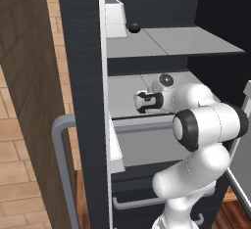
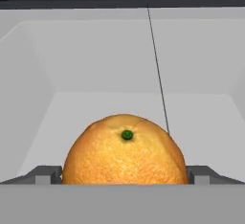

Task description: Pick up the orange and tangerine from the fridge and place one fruit on each plate on the dining counter.

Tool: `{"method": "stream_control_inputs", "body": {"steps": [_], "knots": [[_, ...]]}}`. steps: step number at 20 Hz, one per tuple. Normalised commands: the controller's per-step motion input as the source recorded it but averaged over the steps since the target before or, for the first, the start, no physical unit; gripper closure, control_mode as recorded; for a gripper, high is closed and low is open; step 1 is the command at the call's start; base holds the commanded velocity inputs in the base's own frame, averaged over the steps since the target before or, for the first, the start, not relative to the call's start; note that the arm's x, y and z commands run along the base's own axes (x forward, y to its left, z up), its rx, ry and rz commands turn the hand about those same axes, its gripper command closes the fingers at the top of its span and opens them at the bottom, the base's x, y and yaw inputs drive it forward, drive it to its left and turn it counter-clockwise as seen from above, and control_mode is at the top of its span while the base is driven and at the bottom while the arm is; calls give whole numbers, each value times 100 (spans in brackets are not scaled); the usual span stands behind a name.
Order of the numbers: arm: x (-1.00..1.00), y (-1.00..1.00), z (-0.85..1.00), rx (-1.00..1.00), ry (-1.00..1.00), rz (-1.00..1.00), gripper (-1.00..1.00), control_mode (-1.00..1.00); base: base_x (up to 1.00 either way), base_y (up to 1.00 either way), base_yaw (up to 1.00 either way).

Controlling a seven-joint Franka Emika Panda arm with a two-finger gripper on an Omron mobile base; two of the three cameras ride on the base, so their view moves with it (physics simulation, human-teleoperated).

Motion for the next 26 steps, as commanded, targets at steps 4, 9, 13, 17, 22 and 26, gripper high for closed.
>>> {"method": "stream_control_inputs", "body": {"steps": [4,9,13,17,22,26], "knots": [[6,0,-22,1,0,0,-100,-100,0,0,0],[0,0,-32,2,1,0,100,-100,0,0,0],[0,0,-35,0,3,0,100,-100,0,0,0],[0,0,-38,0,3,0,100,-100,0,0,0],[-40,10,-32,0,2,0,100,-100,0,0,0],[-83,7,0,0,-5,0,100,-100,0,0,0]]}}
